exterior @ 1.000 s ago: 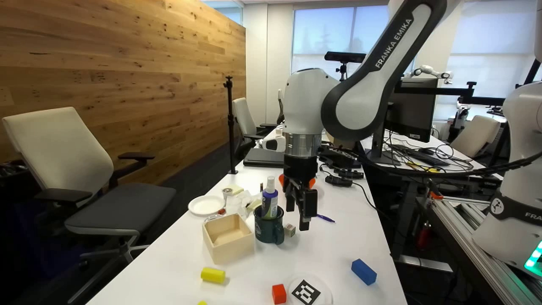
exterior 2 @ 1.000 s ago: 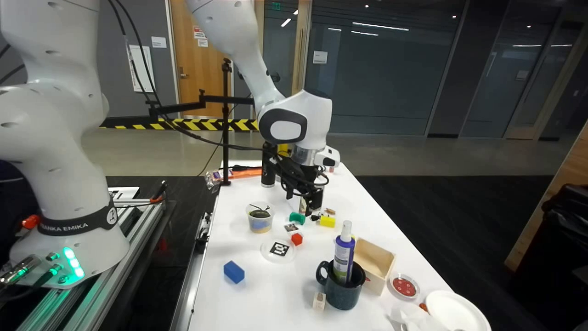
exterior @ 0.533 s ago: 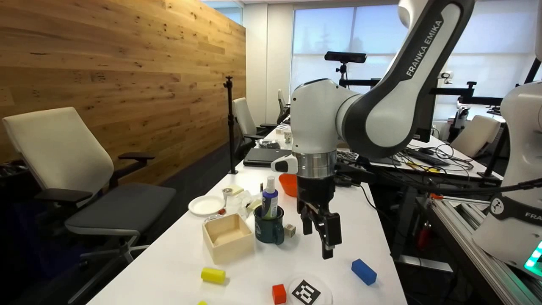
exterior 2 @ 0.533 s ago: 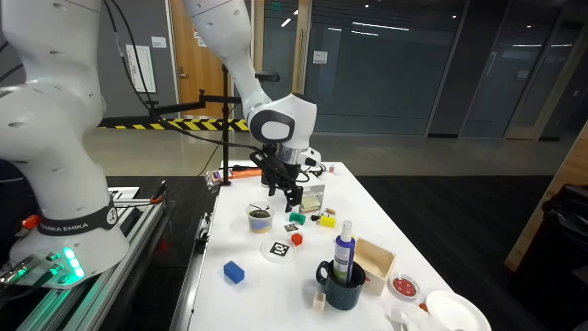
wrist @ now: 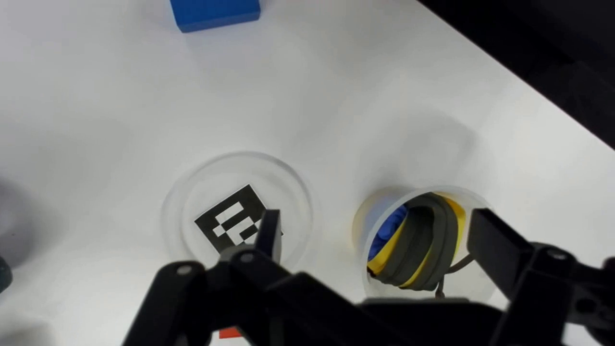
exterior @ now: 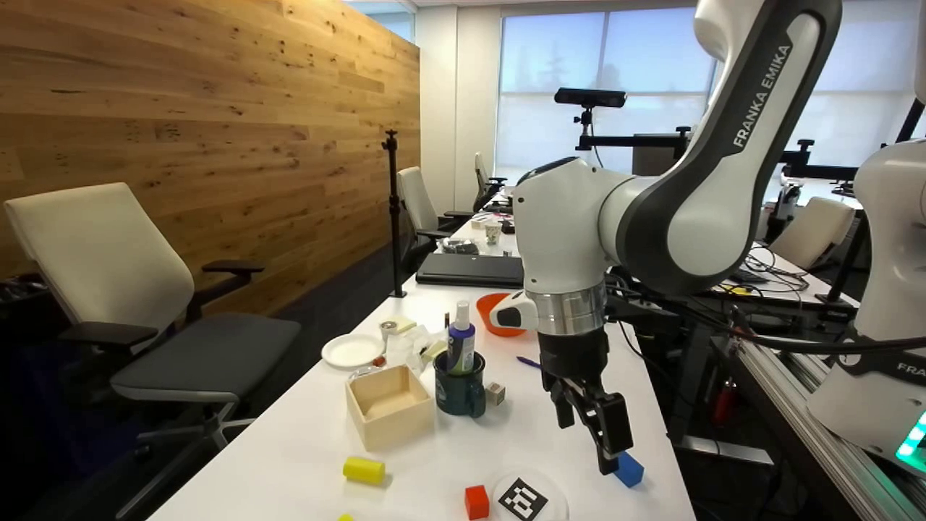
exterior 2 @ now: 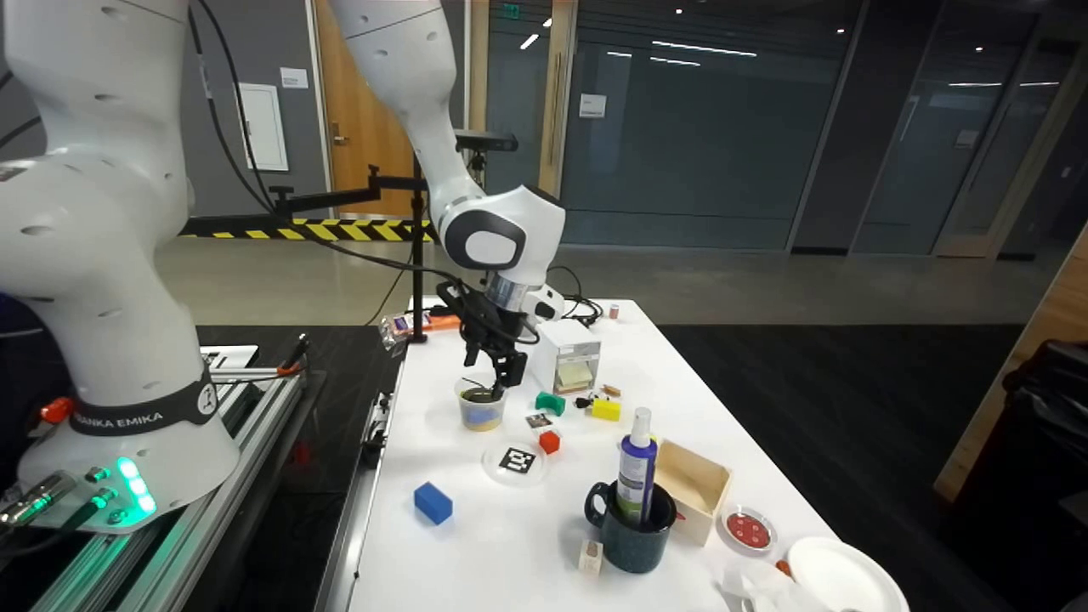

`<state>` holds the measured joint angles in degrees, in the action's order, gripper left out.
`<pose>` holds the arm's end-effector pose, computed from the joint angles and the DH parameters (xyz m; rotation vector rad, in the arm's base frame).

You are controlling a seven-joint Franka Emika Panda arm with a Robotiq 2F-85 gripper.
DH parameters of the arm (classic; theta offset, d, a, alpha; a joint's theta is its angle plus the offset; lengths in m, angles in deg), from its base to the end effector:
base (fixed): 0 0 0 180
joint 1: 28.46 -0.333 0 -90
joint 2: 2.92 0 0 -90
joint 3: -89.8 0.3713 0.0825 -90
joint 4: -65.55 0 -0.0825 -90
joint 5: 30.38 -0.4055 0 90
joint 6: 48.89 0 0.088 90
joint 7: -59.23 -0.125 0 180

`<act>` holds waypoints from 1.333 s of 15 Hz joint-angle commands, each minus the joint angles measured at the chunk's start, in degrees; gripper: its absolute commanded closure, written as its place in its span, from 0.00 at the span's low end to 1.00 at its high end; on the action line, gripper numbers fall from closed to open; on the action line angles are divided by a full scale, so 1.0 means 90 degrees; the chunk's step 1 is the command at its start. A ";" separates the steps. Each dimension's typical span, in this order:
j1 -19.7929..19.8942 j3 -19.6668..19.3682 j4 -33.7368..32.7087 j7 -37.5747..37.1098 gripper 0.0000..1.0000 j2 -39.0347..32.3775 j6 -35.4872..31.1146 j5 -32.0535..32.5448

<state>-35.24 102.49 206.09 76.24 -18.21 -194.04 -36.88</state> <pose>0.4540 0.1649 0.1973 -2.9106 -0.7981 0.2799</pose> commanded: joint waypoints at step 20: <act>0.0416 0.0693 -0.2000 0.0799 0.11 -0.2660 -0.0915 0.0063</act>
<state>-32.53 107.75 192.42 82.24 -38.10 -202.19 -37.87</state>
